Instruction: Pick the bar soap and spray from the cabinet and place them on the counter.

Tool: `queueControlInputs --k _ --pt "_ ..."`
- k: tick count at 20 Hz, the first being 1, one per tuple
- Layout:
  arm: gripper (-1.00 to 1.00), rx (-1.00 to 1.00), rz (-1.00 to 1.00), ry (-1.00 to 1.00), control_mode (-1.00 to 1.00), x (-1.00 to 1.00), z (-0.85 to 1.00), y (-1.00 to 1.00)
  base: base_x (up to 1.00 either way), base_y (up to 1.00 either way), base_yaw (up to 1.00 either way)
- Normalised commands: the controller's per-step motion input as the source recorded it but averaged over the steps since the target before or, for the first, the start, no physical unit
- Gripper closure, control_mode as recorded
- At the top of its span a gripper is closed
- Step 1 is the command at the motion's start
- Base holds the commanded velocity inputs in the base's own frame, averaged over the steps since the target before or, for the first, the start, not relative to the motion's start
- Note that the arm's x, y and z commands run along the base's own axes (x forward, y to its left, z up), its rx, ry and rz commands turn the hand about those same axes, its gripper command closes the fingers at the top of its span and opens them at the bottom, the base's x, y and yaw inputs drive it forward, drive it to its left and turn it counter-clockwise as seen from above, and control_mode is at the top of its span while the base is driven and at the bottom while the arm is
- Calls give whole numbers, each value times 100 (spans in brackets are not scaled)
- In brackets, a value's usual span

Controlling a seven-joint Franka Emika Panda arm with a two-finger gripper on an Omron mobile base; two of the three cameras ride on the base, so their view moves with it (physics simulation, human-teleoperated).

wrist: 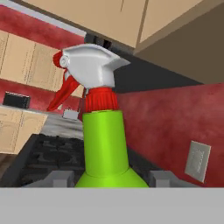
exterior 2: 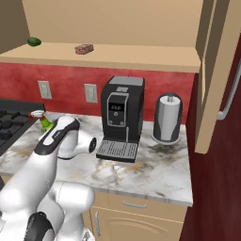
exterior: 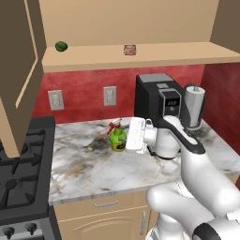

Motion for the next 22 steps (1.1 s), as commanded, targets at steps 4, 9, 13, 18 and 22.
queueControlInputs --k 4,9,13,18,22 --pt "100 7 -5 -1 -100 25 -42 25 0 0 0" --pt "100 10 -3 0 -100 16 -42 18 0 0 0" --pt "100 15 0 0 -100 3 -39 8 0 0 0" --pt "100 9 0 0 -100 5 -38 8 0 0 0" --pt "100 0 0 1 -100 3 -32 7 0 0 0"
